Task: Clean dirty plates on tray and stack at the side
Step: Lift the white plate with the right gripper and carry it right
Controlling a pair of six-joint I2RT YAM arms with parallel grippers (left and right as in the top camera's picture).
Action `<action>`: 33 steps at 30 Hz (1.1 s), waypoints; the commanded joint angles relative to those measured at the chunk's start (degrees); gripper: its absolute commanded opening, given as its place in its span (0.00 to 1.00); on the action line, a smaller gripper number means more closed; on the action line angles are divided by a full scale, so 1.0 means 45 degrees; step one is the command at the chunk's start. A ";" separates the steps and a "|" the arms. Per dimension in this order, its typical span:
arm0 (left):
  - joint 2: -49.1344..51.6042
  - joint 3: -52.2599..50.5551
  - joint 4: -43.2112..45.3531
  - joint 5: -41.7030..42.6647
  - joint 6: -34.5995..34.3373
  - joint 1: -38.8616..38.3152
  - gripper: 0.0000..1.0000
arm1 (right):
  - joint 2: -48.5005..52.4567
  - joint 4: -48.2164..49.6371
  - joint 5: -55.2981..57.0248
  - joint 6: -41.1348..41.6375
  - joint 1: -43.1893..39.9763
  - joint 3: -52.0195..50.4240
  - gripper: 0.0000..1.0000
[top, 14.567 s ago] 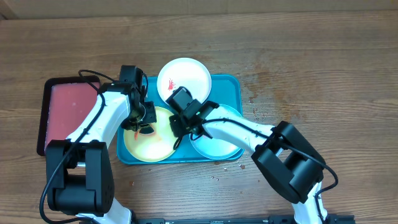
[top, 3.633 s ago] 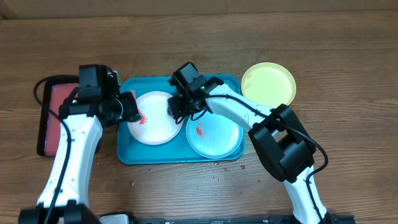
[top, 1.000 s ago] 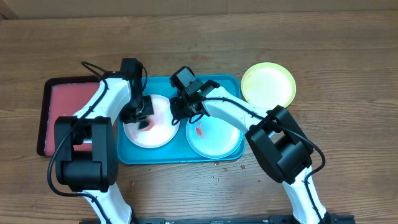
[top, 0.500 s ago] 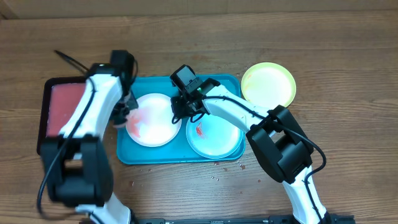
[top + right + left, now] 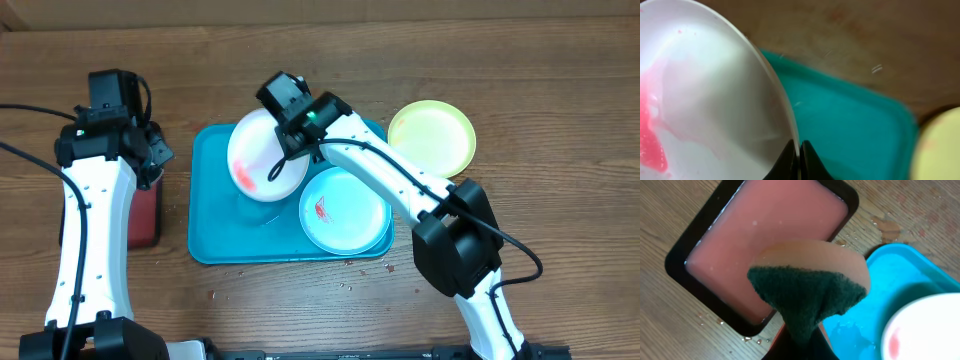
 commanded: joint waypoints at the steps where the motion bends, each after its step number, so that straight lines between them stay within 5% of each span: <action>1: 0.0015 -0.0117 0.0219 0.0806 -0.0146 0.0709 0.04 | -0.0811 -0.0471 0.4648 -0.1627 0.0801 0.1263 0.04; 7: 0.0015 -0.0117 0.0267 0.1389 0.0000 0.1564 0.04 | -0.0811 -0.0442 0.8854 -0.3832 0.2225 0.1472 0.04; 17: 0.0019 -0.0117 0.0078 0.1428 0.0087 0.1690 0.04 | -0.0811 -0.0087 1.1803 -0.5217 0.2866 0.1472 0.04; 28: 0.0019 -0.0117 0.0063 0.1433 0.0165 0.1685 0.04 | -0.0811 -0.0151 1.1487 -0.5333 0.2759 0.1472 0.04; 33: 0.0019 -0.0117 0.0063 0.1511 0.0272 0.1690 0.04 | -0.0806 -0.0967 0.4828 -0.2424 0.1171 0.1462 0.04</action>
